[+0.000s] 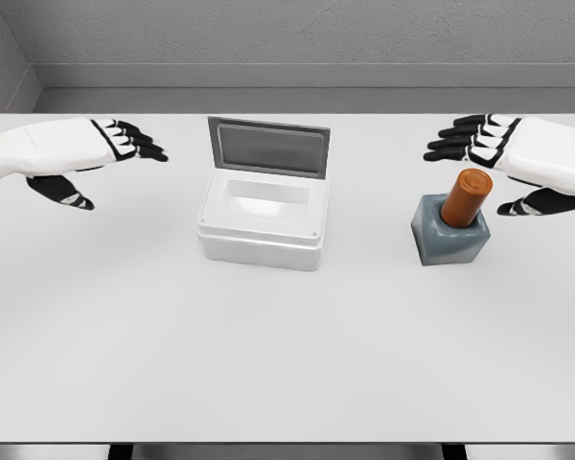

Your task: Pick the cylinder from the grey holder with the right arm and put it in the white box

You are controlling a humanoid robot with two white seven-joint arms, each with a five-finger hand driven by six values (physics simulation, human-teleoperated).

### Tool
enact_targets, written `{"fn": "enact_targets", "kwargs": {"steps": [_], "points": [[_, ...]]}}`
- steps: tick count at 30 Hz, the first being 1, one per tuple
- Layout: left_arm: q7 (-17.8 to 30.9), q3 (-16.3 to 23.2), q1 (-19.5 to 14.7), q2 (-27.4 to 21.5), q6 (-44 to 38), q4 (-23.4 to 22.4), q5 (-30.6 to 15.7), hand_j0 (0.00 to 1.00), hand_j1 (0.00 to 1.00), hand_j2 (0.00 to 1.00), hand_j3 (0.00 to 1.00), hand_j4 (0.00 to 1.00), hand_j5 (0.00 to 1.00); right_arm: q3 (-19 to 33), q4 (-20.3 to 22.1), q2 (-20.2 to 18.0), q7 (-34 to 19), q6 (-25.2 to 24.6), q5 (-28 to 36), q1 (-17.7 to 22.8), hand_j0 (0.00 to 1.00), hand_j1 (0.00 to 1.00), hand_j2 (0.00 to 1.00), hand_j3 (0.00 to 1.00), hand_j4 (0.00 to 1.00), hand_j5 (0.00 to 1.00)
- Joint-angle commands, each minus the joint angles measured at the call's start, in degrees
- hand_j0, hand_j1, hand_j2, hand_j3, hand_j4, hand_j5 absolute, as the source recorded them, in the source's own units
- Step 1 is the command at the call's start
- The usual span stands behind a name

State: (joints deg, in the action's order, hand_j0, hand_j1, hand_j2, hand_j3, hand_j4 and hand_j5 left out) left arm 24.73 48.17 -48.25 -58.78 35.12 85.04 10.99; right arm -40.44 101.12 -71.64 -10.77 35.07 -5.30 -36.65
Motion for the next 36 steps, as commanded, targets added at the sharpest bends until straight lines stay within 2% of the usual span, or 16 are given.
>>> {"fn": "enact_targets", "kwargs": {"steps": [1, 6, 8, 9, 11, 12, 14, 17, 19, 20, 22, 24, 27, 29, 33, 36], "points": [[-0.03, -0.1, 0.0, -0.55, -0.12, -0.05, -0.27, 1.0, 1.0, 1.0, 1.0, 1.0, 1.0, -0.08, 0.04, -0.08, 0.14, -0.07, 0.37, 0.0, 1.0, 1.0, 1.0, 1.0, 1.0, 1.0], [-0.03, -0.1, -0.09, -0.72, -0.12, 0.22, -0.45, 1.0, 1.0, 1.0, 1.0, 1.0, 1.0, -0.17, 0.04, -2.28, 0.58, -0.07, 1.6, -0.44, 1.0, 1.0, 1.0, 1.0, 1.0, 1.0], [-0.03, -0.1, -0.09, -0.72, -0.12, 0.22, -0.45, 1.0, 1.0, 1.0, 1.0, 1.0, 1.0, -0.17, 0.04, -2.54, -0.22, -0.07, 4.68, -1.32, 1.0, 1.0, 1.0, 1.0, 1.0, 1.0], [-0.03, -0.19, -0.44, -0.72, -0.12, 0.13, -0.45, 1.0, 1.0, 1.0, 1.0, 1.0, 1.0, 0.1, 0.04, -2.63, -2.75, -0.07, 4.68, -3.34, 1.0, 1.0, 1.0, 1.0, 1.0, 1.0], [0.06, -0.54, -1.14, 0.07, -0.12, -0.31, 0.17, 1.0, 1.0, 1.0, 1.0, 1.0, 1.0, 1.41, -0.49, -1.05, -21.91, -0.07, 5.91, -6.85, 0.99, 0.99, 0.99, 0.99, 0.99, 0.99], [0.06, -0.54, -1.49, 0.07, -0.12, -0.75, 0.43, 1.0, 1.0, 1.0, 1.0, 1.0, 1.0, 2.64, -0.58, 0.27, -24.23, -0.07, 6.79, -7.21, 0.99, 0.99, 0.99, 0.99, 0.99, 0.99], [0.15, -0.54, -1.76, 0.24, -0.12, -0.84, 3.42, 1.0, 1.0, 1.0, 1.0, 1.0, 1.0, 5.11, -0.93, 1.33, -24.23, -0.07, 9.16, -7.3, 0.98, 0.98, 0.98, 0.98, 0.98, 0.98], [0.15, -0.54, -1.85, 0.24, -0.12, -1.89, 3.77, 1.0, 1.0, 1.0, 1.0, 1.0, 1.0, 6.25, -1.02, 1.59, -24.23, -0.07, 9.87, -8.26, 0.98, 0.98, 0.98, 0.98, 0.98, 0.98], [0.15, -0.71, -1.93, 0.24, -0.12, -2.33, 3.68, 1.0, 1.0, 1.0, 1.0, 1.0, 1.0, 6.16, -0.84, 1.85, -24.23, -0.07, 9.34, -10.72, 0.98, 0.98, 0.98, 0.98, 0.98, 0.98], [0.15, -1.15, -2.02, 0.25, -0.12, -2.51, 3.68, 1.0, 1.0, 1.0, 1.0, 1.0, 1.0, 5.9, -1.02, 3.35, -24.23, -0.07, 8.64, -12.83, 0.98, 0.98, 0.98, 0.98, 0.98, 0.98], [0.15, -1.33, -2.02, 0.24, -0.12, -2.51, 3.42, 1.0, 1.0, 1.0, 1.0, 1.0, 1.0, 5.2, -1.19, 5.45, -24.23, -0.07, 6.97, -14.06, 0.98, 0.98, 0.98, 0.98, 0.98, 0.98], [0.15, -1.33, -2.28, 0.24, -0.12, -2.42, 3.51, 1.0, 1.0, 1.0, 1.0, 1.0, 1.0, 1.68, -5.14, 9.85, -24.23, -0.07, 2.05, -16.08, 0.98, 0.98, 0.98, 0.98, 0.98, 0.98], [0.15, -1.33, -2.28, 0.24, -0.12, -2.51, 3.51, 1.0, 1.0, 1.0, 1.0, 1.0, 1.0, -0.78, -7.26, 11.7, -24.23, -0.07, -1.29, -16.7, 0.98, 0.98, 0.98, 0.98, 0.98, 0.98], [0.15, -1.33, -2.28, 0.24, -0.12, -2.42, 3.6, 1.0, 1.0, 1.0, 1.0, 1.0, 1.0, -1.75, -8.84, 11.79, -24.23, -0.07, -3.93, -16.79, 0.98, 0.98, 0.98, 0.98, 0.98, 0.98], [0.15, -3.79, -1.93, -0.11, -0.12, -2.51, 3.6, 1.0, 1.0, 1.0, 1.0, 1.0, 1.0, -3.33, -9.01, 10.91, -24.23, -0.07, -7.18, -17.05, 0.99, 0.99, 0.99, 0.99, 0.99, 0.99], [0.23, -3.88, -2.11, 0.07, -0.12, -2.51, 3.86, 1.0, 1.0, 1.0, 1.0, 1.0, 1.0, -5.09, -8.49, 10.12, -24.23, -0.07, -7.36, -17.05, 0.99, 0.99, 0.99, 0.99, 0.99, 0.99]]}}
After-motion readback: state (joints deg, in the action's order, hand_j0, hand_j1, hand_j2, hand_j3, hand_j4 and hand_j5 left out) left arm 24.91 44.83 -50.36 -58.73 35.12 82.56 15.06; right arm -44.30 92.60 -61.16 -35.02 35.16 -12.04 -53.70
